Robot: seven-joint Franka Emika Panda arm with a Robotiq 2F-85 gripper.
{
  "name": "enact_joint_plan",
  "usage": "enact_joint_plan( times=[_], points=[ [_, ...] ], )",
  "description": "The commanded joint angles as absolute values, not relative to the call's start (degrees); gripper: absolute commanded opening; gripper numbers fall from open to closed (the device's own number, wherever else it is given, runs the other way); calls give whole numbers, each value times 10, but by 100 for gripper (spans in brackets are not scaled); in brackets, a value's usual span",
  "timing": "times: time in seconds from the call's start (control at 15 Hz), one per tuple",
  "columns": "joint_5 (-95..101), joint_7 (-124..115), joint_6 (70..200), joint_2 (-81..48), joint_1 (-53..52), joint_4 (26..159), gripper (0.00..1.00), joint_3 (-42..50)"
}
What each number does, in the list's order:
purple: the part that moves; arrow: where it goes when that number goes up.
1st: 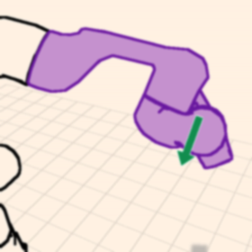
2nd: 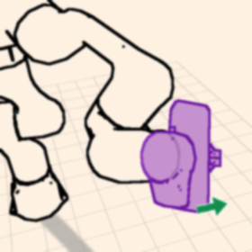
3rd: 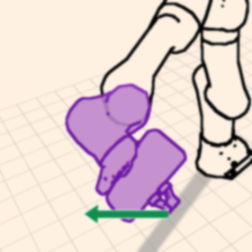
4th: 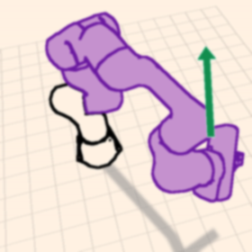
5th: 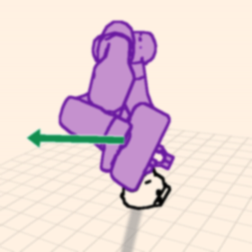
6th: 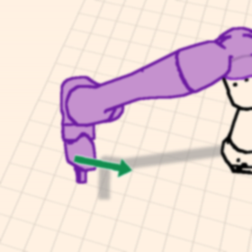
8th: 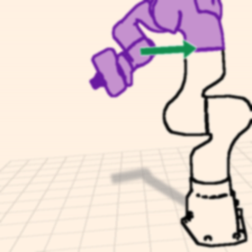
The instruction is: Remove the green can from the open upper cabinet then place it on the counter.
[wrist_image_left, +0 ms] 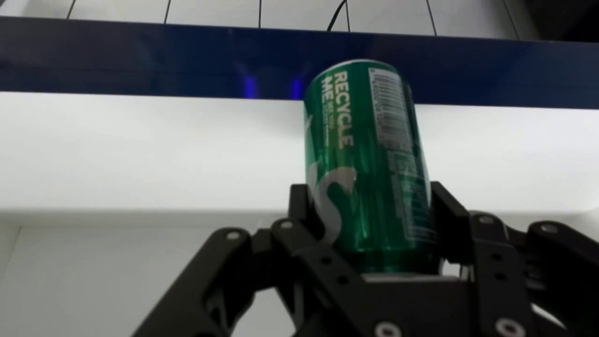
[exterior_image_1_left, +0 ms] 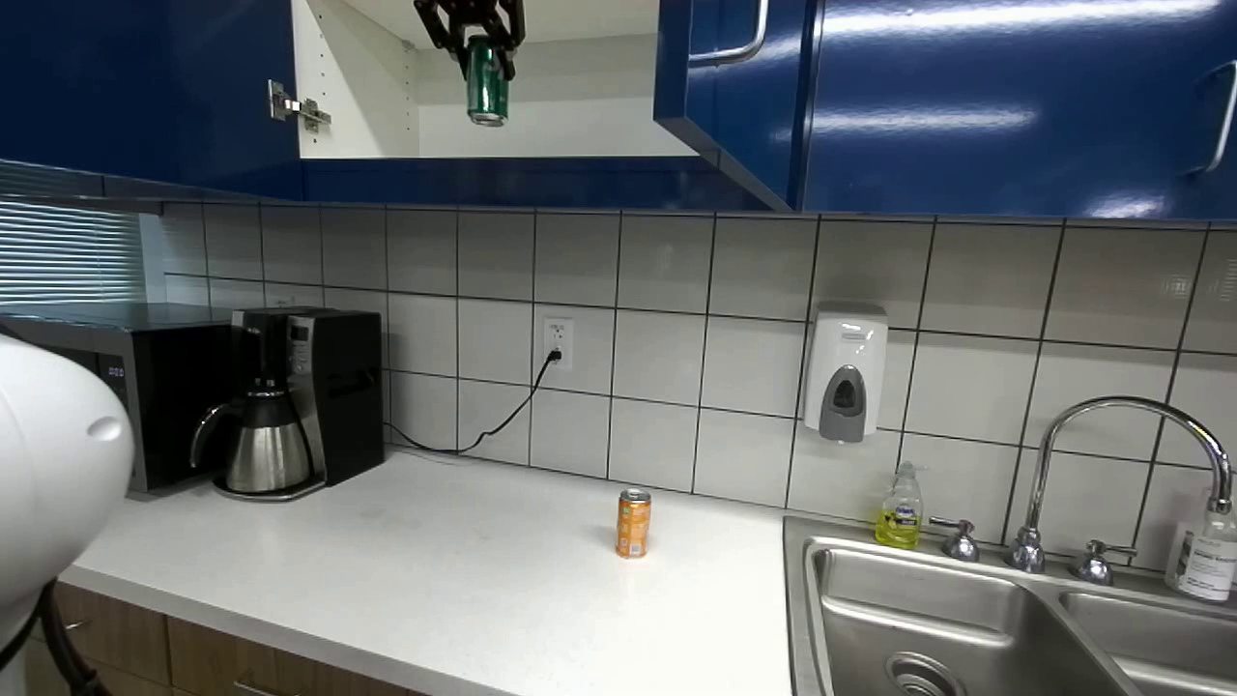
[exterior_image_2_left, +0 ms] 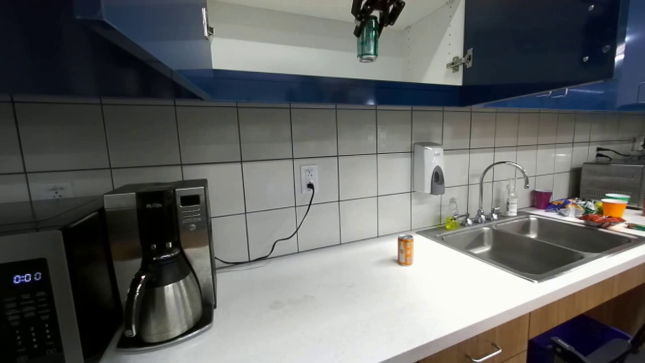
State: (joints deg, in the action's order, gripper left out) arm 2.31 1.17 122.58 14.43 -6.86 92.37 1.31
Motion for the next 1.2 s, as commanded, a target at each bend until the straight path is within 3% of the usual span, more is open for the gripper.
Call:
enact_joint_plan(
  times=[0.0, 1.13],
  points=[
    [12, 15, 1257, 195, -51, 992, 38, 1],
    [0, 27, 1356, 258, -49, 1196, 38, 10]
  ],
)
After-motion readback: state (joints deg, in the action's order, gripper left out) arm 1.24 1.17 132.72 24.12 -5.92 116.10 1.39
